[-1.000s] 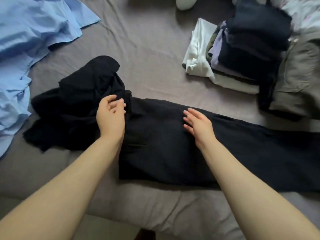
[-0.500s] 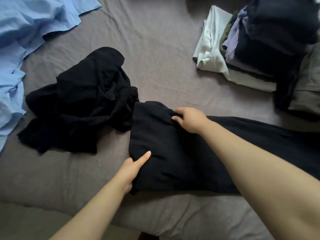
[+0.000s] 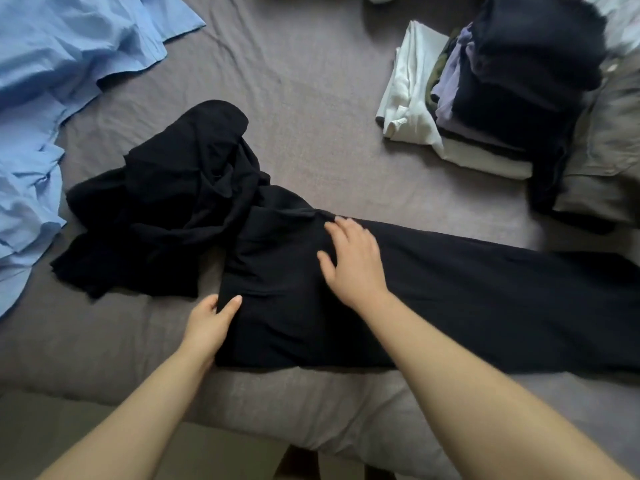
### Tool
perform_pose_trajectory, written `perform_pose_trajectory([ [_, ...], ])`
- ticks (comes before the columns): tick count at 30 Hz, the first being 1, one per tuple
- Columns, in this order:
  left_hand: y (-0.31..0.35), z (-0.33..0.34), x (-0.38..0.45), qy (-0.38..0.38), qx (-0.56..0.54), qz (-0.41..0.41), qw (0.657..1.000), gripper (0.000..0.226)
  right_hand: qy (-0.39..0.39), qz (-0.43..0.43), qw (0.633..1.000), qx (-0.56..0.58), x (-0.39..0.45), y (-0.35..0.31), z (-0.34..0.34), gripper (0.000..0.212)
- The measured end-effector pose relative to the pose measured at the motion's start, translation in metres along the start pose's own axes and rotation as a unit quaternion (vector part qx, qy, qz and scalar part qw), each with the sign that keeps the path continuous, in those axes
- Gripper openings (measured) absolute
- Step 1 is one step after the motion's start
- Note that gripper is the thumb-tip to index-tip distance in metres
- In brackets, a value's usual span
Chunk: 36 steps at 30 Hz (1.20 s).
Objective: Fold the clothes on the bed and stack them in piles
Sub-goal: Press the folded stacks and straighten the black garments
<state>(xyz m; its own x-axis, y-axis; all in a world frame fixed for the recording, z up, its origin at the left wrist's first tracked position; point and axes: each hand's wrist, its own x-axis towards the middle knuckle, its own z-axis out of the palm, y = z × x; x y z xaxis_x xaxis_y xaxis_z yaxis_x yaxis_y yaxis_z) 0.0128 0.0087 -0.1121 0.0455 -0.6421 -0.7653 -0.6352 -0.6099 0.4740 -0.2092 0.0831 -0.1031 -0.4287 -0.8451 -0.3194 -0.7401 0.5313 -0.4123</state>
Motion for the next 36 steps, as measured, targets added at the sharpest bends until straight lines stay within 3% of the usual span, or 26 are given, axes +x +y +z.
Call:
perform_pose_trajectory([
  [2, 0.005, 0.011, 0.000, 0.070, 0.060, 0.023, 0.995, 0.019, -0.022, 0.017, 1.000, 0.005, -0.044, 0.018, 0.012, 0.059],
  [4, 0.010, 0.025, -0.013, 0.172, 0.141, 0.023, 0.975, 0.030, 0.030, 0.063, 0.997, 0.037, -0.085, 0.051, 0.011, 0.057],
  [6, 0.014, 0.049, -0.036, 0.242, 0.222, 0.114, 0.938, 0.052, 0.071, 0.125, 0.989, 0.035, -0.119, 0.091, -0.001, 0.055],
  [7, 0.015, 0.066, -0.051, 0.230, 0.254, 0.206, 0.917, 0.059, 0.078, 0.149, 0.985, 0.027, -0.133, 0.113, -0.009, 0.056],
  [9, 0.018, 0.111, -0.081, 0.134, 0.300, 0.371, 0.868, 0.060, 0.095, 0.192, 0.977, 0.015, -0.157, 0.158, -0.024, 0.055],
  [13, 0.024, 0.220, -0.144, -0.037, 0.372, 0.508, 0.776, 0.053, 0.151, 0.286, 0.945, 0.041, -0.188, 0.242, -0.059, 0.051],
  [15, 0.032, 0.278, -0.176, -0.104, 0.392, 0.521, 0.751, 0.052, 0.223, 0.357, 0.899, 0.123, -0.199, 0.285, -0.079, 0.047],
  [16, 0.036, 0.305, -0.193, -0.126, 0.400, 0.520, 0.744, 0.053, 0.260, 0.403, 0.857, 0.189, -0.205, 0.307, -0.090, 0.044],
  [18, 0.044, 0.360, -0.225, -0.173, 0.429, 0.499, 0.733, 0.057, 0.319, 0.489, 0.748, 0.317, -0.216, 0.356, -0.111, 0.039],
  [21, 0.045, 0.430, -0.265, -0.219, 0.501, 0.461, 0.699, 0.063, 0.366, 0.587, 0.594, 0.411, -0.243, 0.427, -0.143, 0.041],
  [23, 0.043, 0.471, -0.281, -0.215, 0.527, 0.456, 0.684, 0.065, 0.348, 0.597, 0.505, 0.518, -0.254, 0.467, -0.156, 0.051],
  [25, 0.044, 0.503, -0.286, -0.206, 0.545, 0.439, 0.684, 0.064, 0.325, 0.538, 0.408, 0.662, -0.258, 0.501, -0.161, 0.065],
  [26, 0.043, 0.515, -0.284, -0.200, 0.559, 0.423, 0.685, 0.063, 0.311, 0.487, 0.378, 0.723, -0.256, 0.513, -0.164, 0.063],
  [28, 0.037, 0.531, -0.281, -0.190, 0.589, 0.399, 0.677, 0.063, 0.297, 0.409, 0.352, 0.788, -0.251, 0.535, -0.171, 0.049],
  [30, 0.029, 0.539, -0.283, -0.174, 0.597, 0.419, 0.661, 0.067, 0.327, 0.411, 0.339, 0.780, -0.248, 0.554, -0.180, 0.045],
  [34, 0.017, 0.553, -0.289, -0.182, 0.569, 0.481, 0.642, 0.074, 0.391, 0.432, 0.338, 0.739, -0.266, 0.593, -0.174, 0.105],
  [36, 0.015, 0.562, -0.286, -0.208, 0.577, 0.461, 0.641, 0.075, 0.351, 0.403, 0.355, 0.767, -0.272, 0.588, -0.174, 0.077],
])
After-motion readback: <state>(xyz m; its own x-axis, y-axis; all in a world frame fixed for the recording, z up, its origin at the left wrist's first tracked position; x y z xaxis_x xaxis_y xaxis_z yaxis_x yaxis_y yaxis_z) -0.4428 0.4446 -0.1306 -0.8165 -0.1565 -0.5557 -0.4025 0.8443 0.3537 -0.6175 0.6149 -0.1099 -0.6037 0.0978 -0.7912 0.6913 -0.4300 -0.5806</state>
